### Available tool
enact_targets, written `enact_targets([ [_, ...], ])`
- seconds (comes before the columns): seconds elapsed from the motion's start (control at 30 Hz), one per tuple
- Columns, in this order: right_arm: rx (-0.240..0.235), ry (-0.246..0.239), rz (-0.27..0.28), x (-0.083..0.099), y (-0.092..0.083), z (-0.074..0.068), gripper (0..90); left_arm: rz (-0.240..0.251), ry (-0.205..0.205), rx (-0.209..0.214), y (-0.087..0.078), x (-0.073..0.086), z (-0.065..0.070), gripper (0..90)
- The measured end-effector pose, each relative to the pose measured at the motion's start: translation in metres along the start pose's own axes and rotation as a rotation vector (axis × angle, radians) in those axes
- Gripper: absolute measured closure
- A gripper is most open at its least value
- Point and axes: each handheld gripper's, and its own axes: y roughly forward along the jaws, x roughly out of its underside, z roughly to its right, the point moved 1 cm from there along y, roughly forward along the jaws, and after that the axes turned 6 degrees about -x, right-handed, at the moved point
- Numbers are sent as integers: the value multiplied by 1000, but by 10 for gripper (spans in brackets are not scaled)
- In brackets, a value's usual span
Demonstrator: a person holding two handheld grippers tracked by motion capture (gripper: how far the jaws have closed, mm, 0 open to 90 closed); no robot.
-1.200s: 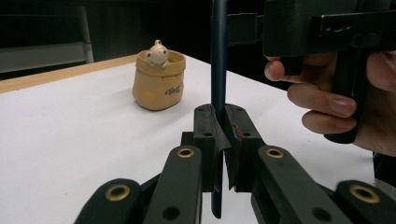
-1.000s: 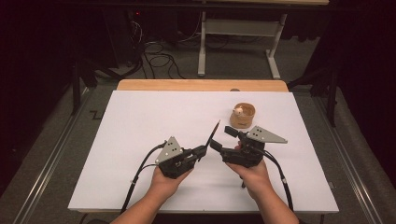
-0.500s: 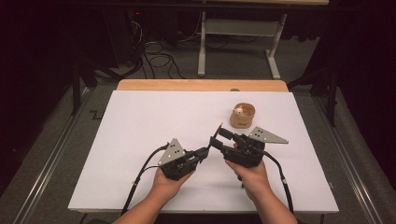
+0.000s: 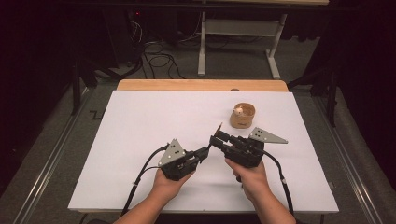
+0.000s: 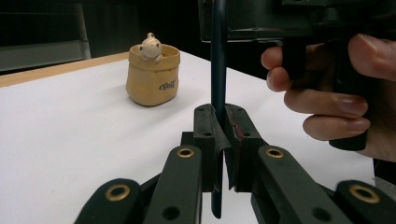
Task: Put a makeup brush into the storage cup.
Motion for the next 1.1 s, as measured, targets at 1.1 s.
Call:
enact_targets([
  [1.1,-48,98,12,3,0,5,806,4,3,1,0,1,2,839],
])
